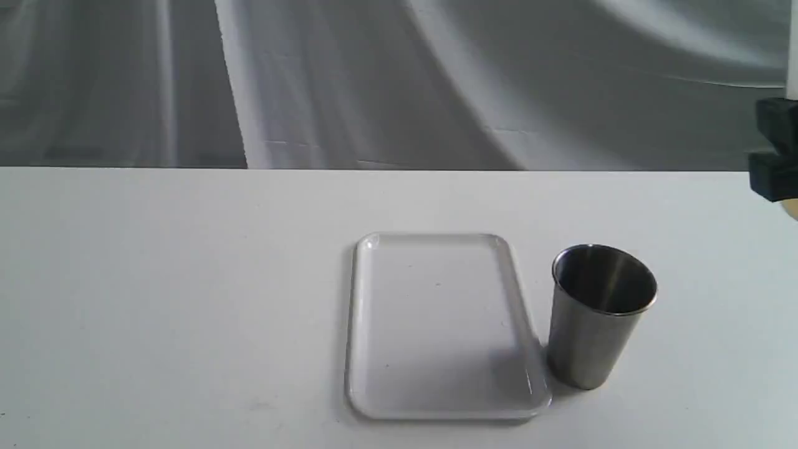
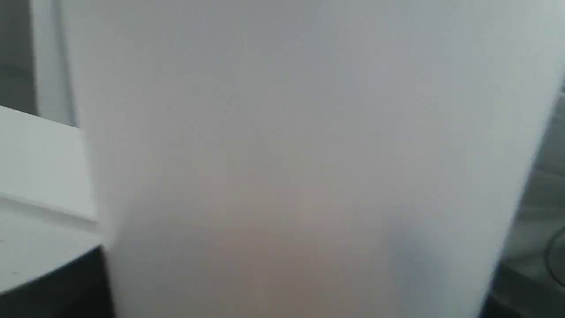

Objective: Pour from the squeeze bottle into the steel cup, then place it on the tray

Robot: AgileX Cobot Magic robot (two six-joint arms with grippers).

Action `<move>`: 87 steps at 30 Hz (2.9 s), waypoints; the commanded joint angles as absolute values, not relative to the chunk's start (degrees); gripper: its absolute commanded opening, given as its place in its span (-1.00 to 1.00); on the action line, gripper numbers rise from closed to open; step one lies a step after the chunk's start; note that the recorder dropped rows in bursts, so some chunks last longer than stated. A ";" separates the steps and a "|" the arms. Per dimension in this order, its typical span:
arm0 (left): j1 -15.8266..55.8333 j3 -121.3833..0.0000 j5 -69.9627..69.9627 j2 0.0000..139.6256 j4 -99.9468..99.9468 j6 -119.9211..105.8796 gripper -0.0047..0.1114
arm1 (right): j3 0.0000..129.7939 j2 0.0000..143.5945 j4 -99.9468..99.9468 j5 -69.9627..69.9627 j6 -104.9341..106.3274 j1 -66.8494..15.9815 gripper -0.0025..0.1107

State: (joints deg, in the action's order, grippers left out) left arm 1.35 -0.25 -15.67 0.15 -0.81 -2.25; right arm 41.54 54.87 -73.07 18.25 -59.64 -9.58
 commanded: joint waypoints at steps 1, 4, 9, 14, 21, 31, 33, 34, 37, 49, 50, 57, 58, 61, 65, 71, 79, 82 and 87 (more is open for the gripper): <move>1.26 0.00 -15.24 0.00 -0.87 -2.01 -0.92 | 42.08 53.59 -66.51 12.14 -56.17 -9.18 -0.96; 1.26 0.00 -15.24 0.00 -0.87 -2.01 -0.92 | 42.08 53.45 -58.69 9.23 -56.17 -9.31 -0.96; 1.26 0.00 -15.24 0.00 -0.87 -2.13 -0.92 | 42.08 53.45 -56.76 5.65 -56.17 -9.31 -0.96; 1.26 0.00 -15.24 0.00 -0.87 -2.13 -0.92 | 42.08 53.45 -53.51 5.04 -56.17 -9.31 -0.96; 1.26 0.00 -15.24 0.00 -0.87 -1.97 -0.92 | 42.08 53.45 -50.32 2.71 -56.17 -9.42 -0.96; 1.26 0.00 -15.24 0.00 -0.87 -2.11 -0.92 | 42.08 54.19 -48.21 -3.75 -47.49 -14.98 -0.96; 1.26 0.00 -15.24 0.00 -0.87 -2.14 -0.92 | 42.08 55.02 -43.94 -4.40 -37.82 -15.52 -0.96; 1.26 0.00 -15.24 0.00 -0.87 -2.14 -0.92 | 42.08 55.75 -40.56 -5.20 -32.46 -15.52 -0.96; 1.26 0.00 -15.24 0.00 -0.87 -2.14 -0.92 | 42.08 57.84 -29.08 -8.05 -21.99 -15.52 -0.96; 1.26 0.00 -15.24 0.00 -0.87 -2.00 -0.92 | 42.08 66.64 -16.91 -20.07 -14.74 -16.37 -0.96; 1.26 0.00 -15.24 0.00 -0.87 -2.00 -0.92 | 42.08 67.61 -16.25 -21.43 -14.16 -17.18 -0.96; 1.26 0.00 -15.24 0.00 -0.87 -2.00 -0.92 | 42.08 74.43 -6.58 -30.40 3.92 -24.20 -0.96; 1.26 0.00 -15.24 0.00 -0.87 -2.00 -0.92 | 42.08 75.29 -4.89 -30.87 6.36 -24.86 -0.96; 1.26 0.00 -15.24 0.00 -0.87 -2.00 -0.92 | 42.08 78.65 0.64 -32.07 11.92 -26.93 -0.96; 1.26 0.00 -15.24 0.00 -0.87 -2.00 -0.92 | 42.08 84.35 12.15 -38.88 15.37 -30.05 -0.96; 1.26 0.00 -15.24 0.00 -0.87 -2.00 -0.92 | 42.08 92.91 19.45 -49.28 19.40 -33.39 -0.96; 1.26 0.00 -15.24 0.00 -0.87 -2.14 -0.92 | 42.12 101.92 27.25 -59.41 22.60 -37.01 -0.96; 1.26 0.00 -15.24 0.00 -0.87 -2.14 -0.92 | 43.51 103.99 30.77 -58.82 22.60 -38.03 -0.96; 1.26 0.00 -15.24 0.00 -0.87 -2.14 -0.92 | 47.59 107.73 34.54 -58.82 22.75 -38.82 -0.96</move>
